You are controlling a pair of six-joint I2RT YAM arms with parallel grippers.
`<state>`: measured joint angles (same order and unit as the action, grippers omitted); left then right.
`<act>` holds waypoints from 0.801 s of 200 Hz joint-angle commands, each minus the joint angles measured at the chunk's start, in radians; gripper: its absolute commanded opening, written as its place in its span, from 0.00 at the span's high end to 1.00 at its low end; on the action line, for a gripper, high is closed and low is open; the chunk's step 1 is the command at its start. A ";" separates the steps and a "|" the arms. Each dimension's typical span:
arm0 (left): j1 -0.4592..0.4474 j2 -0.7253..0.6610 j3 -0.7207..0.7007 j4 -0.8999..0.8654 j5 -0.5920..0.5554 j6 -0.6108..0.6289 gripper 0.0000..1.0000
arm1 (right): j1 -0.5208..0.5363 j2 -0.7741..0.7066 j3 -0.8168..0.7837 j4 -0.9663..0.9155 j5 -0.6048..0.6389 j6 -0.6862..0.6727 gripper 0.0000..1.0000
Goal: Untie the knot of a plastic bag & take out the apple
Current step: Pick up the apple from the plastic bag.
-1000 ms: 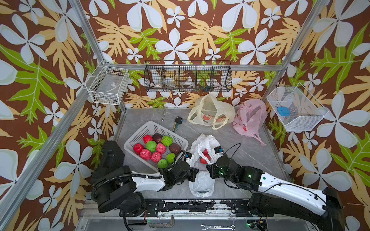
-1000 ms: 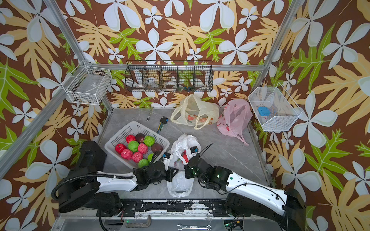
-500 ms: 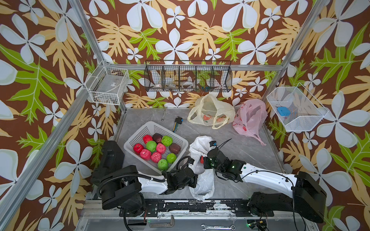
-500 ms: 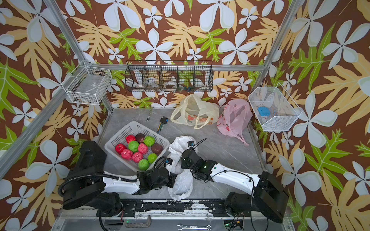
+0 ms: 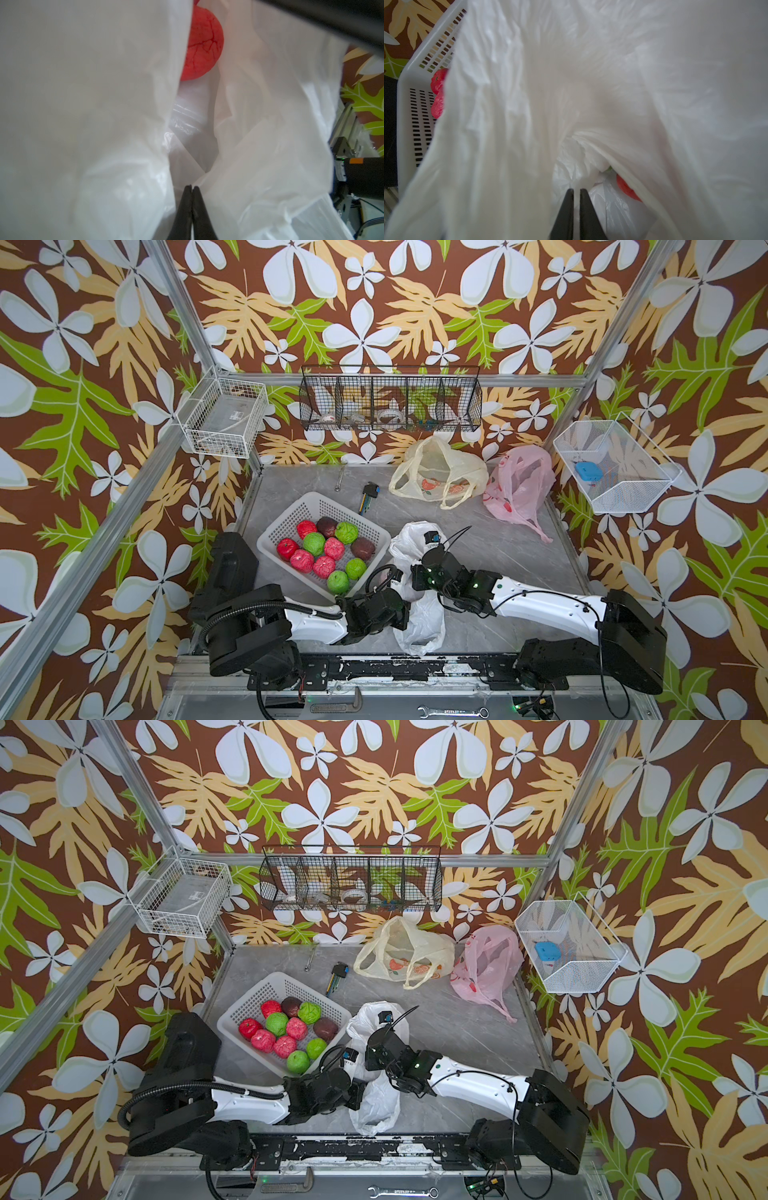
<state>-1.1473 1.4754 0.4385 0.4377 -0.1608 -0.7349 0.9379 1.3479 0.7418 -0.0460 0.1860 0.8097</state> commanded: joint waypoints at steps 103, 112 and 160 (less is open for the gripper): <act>0.000 -0.022 -0.023 0.030 -0.020 0.018 1.00 | -0.019 -0.023 -0.094 -0.133 0.088 0.156 0.65; 0.000 -0.021 -0.020 0.030 -0.020 0.020 1.00 | -0.018 -0.021 -0.080 -0.143 0.102 0.151 0.60; -0.001 -0.030 -0.033 0.035 -0.013 0.020 1.00 | -0.064 0.048 -0.003 -0.133 0.115 0.101 0.42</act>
<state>-1.1473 1.4544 0.4110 0.4530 -0.1749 -0.7254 0.8928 1.3636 0.7082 -0.1787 0.2771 0.9417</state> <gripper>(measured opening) 0.047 0.578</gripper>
